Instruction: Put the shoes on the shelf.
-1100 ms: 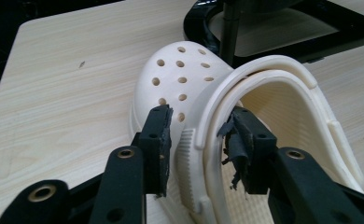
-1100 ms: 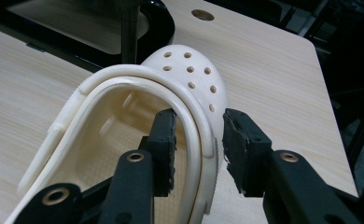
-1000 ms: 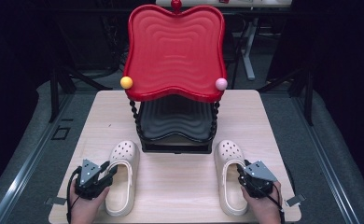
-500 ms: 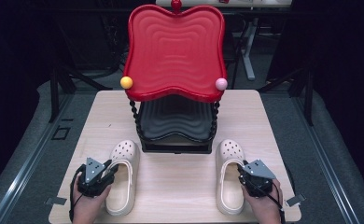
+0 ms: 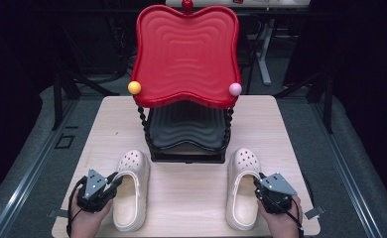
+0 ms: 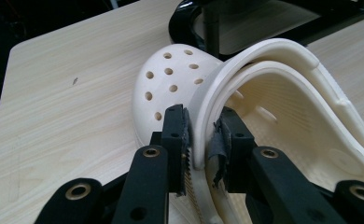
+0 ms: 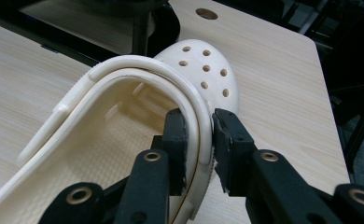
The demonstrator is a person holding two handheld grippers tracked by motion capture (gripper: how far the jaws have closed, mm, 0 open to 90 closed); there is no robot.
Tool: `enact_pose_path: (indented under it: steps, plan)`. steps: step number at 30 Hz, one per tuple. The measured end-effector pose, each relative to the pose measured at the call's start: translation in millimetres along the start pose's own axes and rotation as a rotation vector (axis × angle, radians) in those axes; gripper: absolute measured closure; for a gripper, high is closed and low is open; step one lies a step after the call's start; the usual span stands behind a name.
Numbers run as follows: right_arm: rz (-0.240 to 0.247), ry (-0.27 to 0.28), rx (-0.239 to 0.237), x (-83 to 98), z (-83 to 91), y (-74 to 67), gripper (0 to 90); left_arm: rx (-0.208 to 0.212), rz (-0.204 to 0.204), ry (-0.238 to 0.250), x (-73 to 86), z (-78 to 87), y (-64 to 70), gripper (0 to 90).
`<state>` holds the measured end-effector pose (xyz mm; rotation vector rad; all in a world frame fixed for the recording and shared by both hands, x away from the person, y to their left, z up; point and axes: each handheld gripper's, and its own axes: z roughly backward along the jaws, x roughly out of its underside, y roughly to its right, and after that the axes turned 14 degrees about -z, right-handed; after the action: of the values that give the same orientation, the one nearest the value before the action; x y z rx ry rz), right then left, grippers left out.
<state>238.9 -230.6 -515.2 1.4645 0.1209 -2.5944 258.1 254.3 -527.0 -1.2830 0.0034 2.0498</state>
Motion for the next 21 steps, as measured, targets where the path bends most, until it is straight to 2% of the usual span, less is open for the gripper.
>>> enact_pose_path:
  steps: [4,11,17,20,21]
  plan:
    - [0.011,0.014,0.003,-1.9,7.9,-3.8,74.9,0.02,-0.01,0.015,-2.9,8.9,0.2,75.4]
    - [0.054,0.021,-0.003,-11.5,27.3,-14.3,74.9,0.006,-0.041,0.034,-14.4,24.6,-0.7,75.4]
    - [0.076,0.044,-0.061,-25.2,45.2,-25.7,74.9,0.002,-0.042,0.07,-27.5,42.0,0.7,75.4]
    - [0.093,0.052,-0.072,-29.2,51.4,-30.7,75.2,0.009,-0.046,0.085,-33.2,48.4,2.7,75.4]
    - [0.101,0.054,-0.075,-31.1,53.8,-33.1,75.2,0.011,-0.059,0.095,-37.6,51.2,4.3,75.5]
